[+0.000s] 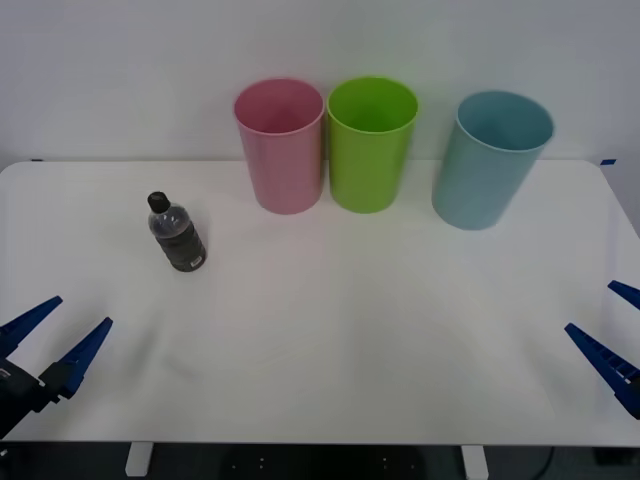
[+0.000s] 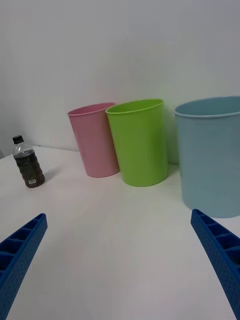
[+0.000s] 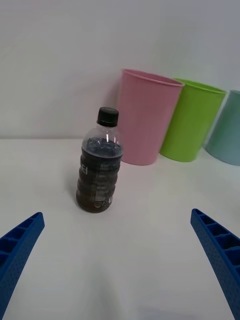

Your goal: Grasp the object on the table and drop it into the matching bin: aluminum can to the light blue bin, PET bottle to the pink bin.

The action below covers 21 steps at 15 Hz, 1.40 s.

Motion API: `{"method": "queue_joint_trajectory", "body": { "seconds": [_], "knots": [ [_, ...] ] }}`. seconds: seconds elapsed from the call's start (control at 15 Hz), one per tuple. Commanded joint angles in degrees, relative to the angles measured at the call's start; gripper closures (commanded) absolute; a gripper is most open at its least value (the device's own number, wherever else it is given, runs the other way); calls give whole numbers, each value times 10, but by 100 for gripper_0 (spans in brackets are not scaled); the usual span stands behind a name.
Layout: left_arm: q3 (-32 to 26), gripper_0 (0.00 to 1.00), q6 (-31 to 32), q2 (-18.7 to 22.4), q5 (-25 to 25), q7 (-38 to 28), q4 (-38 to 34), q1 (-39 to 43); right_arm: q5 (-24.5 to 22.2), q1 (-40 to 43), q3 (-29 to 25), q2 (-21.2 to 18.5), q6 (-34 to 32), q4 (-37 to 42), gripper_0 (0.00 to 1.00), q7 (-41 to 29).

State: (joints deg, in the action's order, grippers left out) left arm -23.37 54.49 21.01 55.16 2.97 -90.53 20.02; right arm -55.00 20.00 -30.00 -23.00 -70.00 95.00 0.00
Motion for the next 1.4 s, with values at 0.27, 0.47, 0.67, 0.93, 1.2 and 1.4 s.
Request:
{"method": "queue_joint_trajectory", "body": {
  "seconds": [0.27,0.47,0.67,0.93,1.2,1.4],
  "knots": [
    [42,0,-70,1,2,79,61,-52,0,0,0,0,0,0,0,0],
    [47,0,-71,0,22,84,110,-97,0,0,0,0,0,0,0,0],
    [61,0,-77,0,27,85,135,-130,0,0,0,0,0,0,0,0],
    [91,0,-120,0,29,85,156,-169,0,0,0,0,0,0,0,0],
    [102,0,-120,0,31,98,222,-232,0,0,0,0,0,0,0,0],
    [111,0,-120,0,32,106,267,-274,0,0,0,0,0,0,0,0]
  ]
}}
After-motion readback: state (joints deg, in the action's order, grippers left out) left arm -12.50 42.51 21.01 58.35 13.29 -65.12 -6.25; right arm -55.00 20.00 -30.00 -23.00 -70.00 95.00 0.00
